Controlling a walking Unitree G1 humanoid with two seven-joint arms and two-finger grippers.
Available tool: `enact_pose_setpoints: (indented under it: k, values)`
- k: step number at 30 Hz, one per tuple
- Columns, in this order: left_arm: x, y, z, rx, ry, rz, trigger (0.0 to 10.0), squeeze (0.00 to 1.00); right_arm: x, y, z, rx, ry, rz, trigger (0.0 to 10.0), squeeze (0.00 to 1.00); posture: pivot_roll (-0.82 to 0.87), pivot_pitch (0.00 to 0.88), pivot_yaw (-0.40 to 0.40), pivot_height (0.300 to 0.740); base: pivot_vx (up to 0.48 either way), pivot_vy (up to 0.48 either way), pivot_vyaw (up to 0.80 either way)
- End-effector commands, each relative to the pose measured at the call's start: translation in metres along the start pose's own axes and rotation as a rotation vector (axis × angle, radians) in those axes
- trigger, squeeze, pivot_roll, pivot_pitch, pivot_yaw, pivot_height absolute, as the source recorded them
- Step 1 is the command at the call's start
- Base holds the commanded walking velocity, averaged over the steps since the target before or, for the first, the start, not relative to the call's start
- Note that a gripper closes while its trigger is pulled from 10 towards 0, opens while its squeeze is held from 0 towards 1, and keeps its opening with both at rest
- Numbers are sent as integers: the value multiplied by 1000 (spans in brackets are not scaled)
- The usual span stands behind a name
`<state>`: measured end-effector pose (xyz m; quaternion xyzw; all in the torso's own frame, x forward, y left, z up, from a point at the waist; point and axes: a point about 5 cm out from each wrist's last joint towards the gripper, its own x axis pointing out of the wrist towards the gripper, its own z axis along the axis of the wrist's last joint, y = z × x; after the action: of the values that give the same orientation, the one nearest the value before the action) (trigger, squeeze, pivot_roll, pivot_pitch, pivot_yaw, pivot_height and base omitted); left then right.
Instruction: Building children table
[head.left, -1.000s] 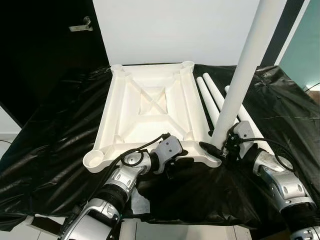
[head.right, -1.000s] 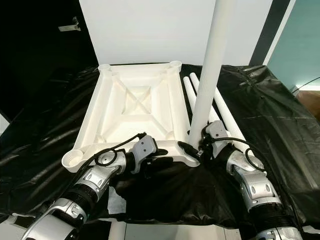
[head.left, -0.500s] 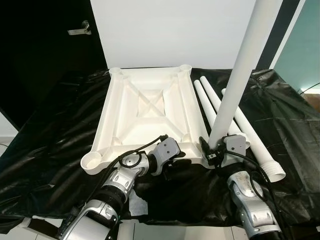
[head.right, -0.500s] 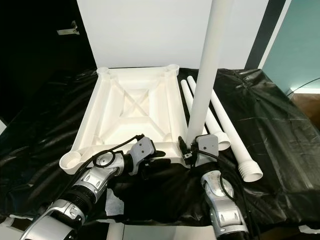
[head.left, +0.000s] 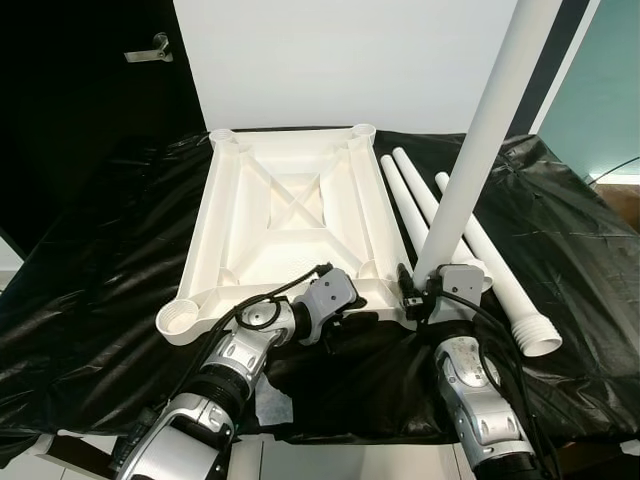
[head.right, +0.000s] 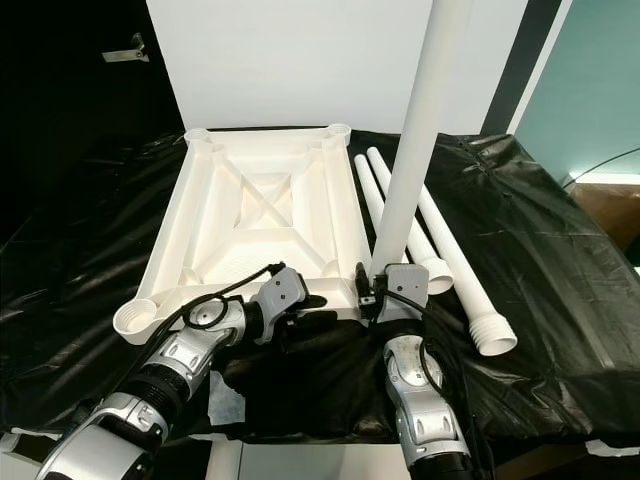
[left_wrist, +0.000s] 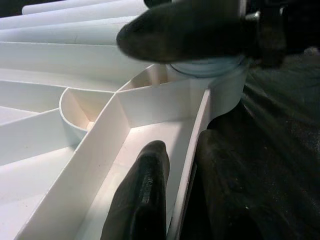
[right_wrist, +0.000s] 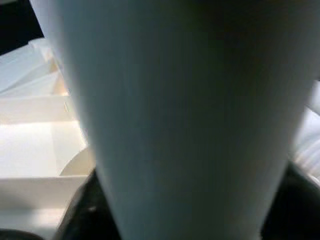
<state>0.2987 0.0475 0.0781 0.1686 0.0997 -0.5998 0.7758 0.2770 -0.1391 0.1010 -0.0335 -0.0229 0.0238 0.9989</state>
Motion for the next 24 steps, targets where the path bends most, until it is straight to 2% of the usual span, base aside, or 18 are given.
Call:
enact_pose_setpoints:
  k: [1,2,4,5,6,8,9,10,12,14,19,20,21,24]
  values:
    - [4,-31,-39,-104,145,-130,10000,0,6,-12,-1,46,33,47,10000,1000,-19,0,-22,740,0,0,0]
    - [4,-31,-39,-104,145,-130,10000,0,6,-12,-1,46,33,47,10000,1000,-19,0,-22,740,0,0,0]
    - [5,-32,-39,-107,139,-131,10000,0,13,-18,7,77,23,159,10000,980,-24,0,-23,740,0,0,0]
    - [5,-32,-39,-107,139,-131,10000,0,13,-18,7,77,23,159,10000,980,-24,0,-23,740,0,0,0]
    - [7,-34,-39,-111,136,-132,10000,0,18,-27,16,41,4,284,10000,0,-29,0,-23,740,0,0,0]
    - [7,-34,-39,-111,136,-132,10000,0,18,-27,16,41,4,284,10000,0,-29,0,-23,740,0,0,0]
    - [8,-35,-39,-113,134,-136,10000,0,19,-32,21,16,-2,343,10000,0,-36,0,-23,740,0,0,0]
    - [8,-35,-39,-113,134,-136,10000,0,19,-32,21,16,-2,343,10000,0,-36,0,-23,740,0,0,0]
    - [9,-35,-38,-114,133,-140,10000,0,17,-41,28,-34,3,461,10000,0,-42,0,-24,740,0,0,0]
    - [10,-35,-38,-114,132,-140,10000,0,14,-47,30,-28,34,536,10000,0,-41,1,-27,740,0,0,0]
    - [10,-35,-37,-114,130,-139,10000,0,12,-51,30,-33,52,576,10000,0,-41,1,-27,740,0,0,0]
    - [10,-35,-37,-114,130,-139,10000,0,10,-52,30,-42,61,603,4235,0,-40,1,-28,740,0,0,0]
    - [10,-36,-38,-115,130,-139,10000,0,8,-51,29,-52,72,644,0,0,-37,0,-28,740,0,0,0]
    - [9,-36,-38,-118,131,-138,10000,0,7,-51,28,-56,92,697,0,0,-34,0,-25,740,0,0,0]
